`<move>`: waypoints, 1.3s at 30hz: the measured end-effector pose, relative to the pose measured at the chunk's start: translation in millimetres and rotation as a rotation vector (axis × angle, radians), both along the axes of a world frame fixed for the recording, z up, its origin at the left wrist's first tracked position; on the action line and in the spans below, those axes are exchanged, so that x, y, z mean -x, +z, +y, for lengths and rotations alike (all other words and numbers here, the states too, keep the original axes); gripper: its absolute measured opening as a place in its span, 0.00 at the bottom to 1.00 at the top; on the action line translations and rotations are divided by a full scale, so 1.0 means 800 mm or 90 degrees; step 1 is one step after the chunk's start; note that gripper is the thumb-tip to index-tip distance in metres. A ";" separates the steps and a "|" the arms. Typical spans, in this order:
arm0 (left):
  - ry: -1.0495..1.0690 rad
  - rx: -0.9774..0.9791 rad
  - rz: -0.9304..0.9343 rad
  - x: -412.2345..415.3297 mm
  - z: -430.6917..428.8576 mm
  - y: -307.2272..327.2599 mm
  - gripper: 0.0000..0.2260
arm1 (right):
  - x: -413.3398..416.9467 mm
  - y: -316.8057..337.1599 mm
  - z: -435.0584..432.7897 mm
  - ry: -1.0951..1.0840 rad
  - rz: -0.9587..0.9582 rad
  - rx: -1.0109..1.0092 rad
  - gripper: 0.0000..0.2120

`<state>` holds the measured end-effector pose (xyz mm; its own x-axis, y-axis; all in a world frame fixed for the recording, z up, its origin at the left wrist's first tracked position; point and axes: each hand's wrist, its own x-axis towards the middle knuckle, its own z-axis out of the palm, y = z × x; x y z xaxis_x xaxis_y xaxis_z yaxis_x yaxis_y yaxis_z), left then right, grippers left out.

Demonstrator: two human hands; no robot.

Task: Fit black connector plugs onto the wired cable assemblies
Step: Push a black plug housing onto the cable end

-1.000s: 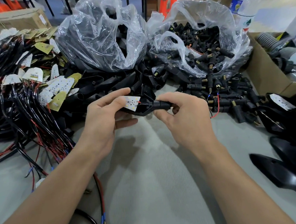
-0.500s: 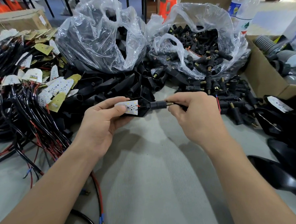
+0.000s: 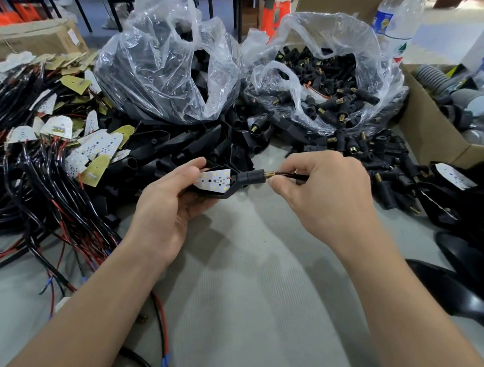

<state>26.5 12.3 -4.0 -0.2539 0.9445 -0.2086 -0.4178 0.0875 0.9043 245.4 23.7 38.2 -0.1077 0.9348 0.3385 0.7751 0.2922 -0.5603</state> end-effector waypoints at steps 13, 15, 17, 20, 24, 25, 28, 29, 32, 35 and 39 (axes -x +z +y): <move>0.021 -0.030 -0.002 0.001 0.000 0.000 0.12 | 0.011 -0.016 0.001 0.034 0.006 -0.048 0.04; -0.024 -0.015 0.027 -0.002 -0.002 0.000 0.11 | 0.012 -0.015 -0.001 0.038 0.009 -0.056 0.05; -0.032 -0.009 0.065 -0.004 -0.003 0.003 0.12 | 0.014 -0.008 -0.003 0.036 0.014 -0.054 0.05; -0.020 -0.046 0.072 -0.005 -0.008 0.020 0.09 | 0.015 0.016 -0.011 0.046 0.011 -0.062 0.06; -0.047 -0.087 0.083 -0.018 -0.013 0.055 0.07 | 0.003 0.068 -0.034 0.048 -0.054 -0.130 0.09; -0.063 -0.079 0.113 -0.027 -0.012 0.062 0.09 | -0.007 0.081 -0.041 0.037 -0.082 -0.147 0.10; -0.139 -0.047 0.185 -0.067 -0.009 0.079 0.16 | -0.051 0.103 -0.068 -0.032 -0.164 -0.177 0.11; -0.162 -0.050 0.196 -0.086 -0.008 0.082 0.15 | -0.070 0.105 -0.079 -0.063 -0.198 -0.178 0.10; -0.178 -0.057 0.186 -0.149 -0.007 0.085 0.07 | -0.122 0.091 -0.105 -0.123 -0.256 -0.100 0.06; -0.200 -0.042 0.105 -0.214 -0.008 0.082 0.05 | -0.170 0.068 -0.127 -0.191 -0.310 0.008 0.07; -0.272 -0.006 -0.010 -0.282 -0.006 0.076 0.07 | -0.216 0.059 -0.155 -0.316 -0.327 -0.063 0.03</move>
